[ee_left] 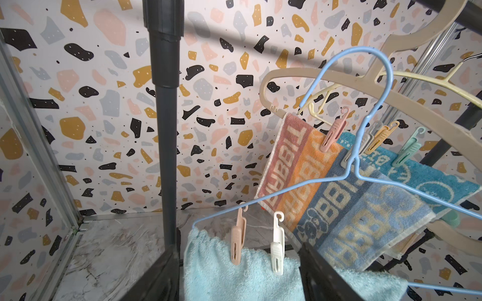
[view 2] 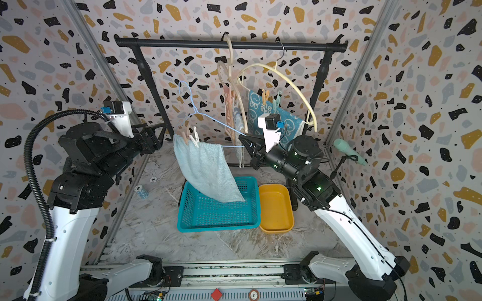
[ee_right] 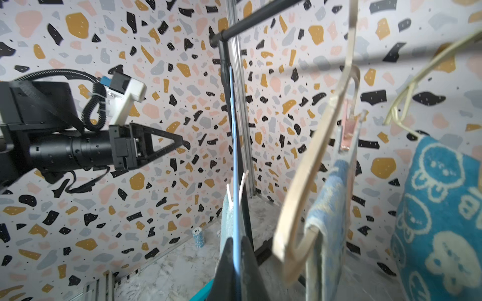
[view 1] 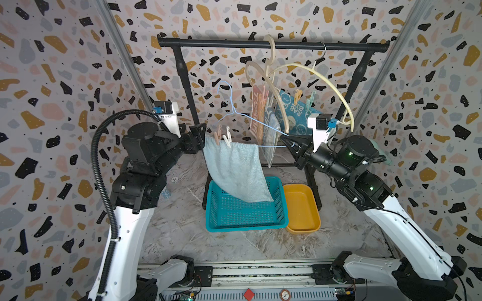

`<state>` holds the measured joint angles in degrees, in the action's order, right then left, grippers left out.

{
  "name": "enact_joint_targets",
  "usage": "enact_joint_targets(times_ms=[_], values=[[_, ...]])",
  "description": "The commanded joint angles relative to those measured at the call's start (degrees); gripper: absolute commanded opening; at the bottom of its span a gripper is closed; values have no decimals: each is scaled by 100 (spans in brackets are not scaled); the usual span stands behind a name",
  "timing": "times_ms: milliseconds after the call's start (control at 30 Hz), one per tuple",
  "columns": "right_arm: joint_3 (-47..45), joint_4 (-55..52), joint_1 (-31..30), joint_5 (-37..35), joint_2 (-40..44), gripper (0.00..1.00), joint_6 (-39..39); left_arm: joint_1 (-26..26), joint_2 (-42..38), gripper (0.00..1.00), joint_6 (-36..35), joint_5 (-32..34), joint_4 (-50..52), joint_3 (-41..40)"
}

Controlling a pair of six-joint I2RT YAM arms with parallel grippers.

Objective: Remove the clothespins securing towels to the hanger
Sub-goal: Pick up the hanger from the clothesline.

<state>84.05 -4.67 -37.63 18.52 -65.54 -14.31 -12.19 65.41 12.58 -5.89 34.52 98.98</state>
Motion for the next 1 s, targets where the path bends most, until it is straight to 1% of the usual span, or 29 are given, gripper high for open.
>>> enact_joint_targets(times_ms=[0, 300, 500, 567, 767, 967], values=[[-50, 826, 170, 612, 328, 0, -471, -21, 22, 73, -133, 39, 127, 42], [-265, 851, 337, 987, 410, 0, -532, -21, 7, 73, -66, -25, 213, 69], [-249, 744, 384, 1261, 467, 0, -535, -16, -11, 73, -55, -173, 189, -9], [-296, 683, 388, 1339, 509, 0, -535, -21, -36, 73, -88, -318, 149, -6], [-745, 596, 416, 1563, 732, 0, -565, -21, -81, 73, -85, -578, 90, -66], [-1528, 932, 620, 2075, 1001, 0, -841, -21, -194, 71, -82, -724, 53, -263]])
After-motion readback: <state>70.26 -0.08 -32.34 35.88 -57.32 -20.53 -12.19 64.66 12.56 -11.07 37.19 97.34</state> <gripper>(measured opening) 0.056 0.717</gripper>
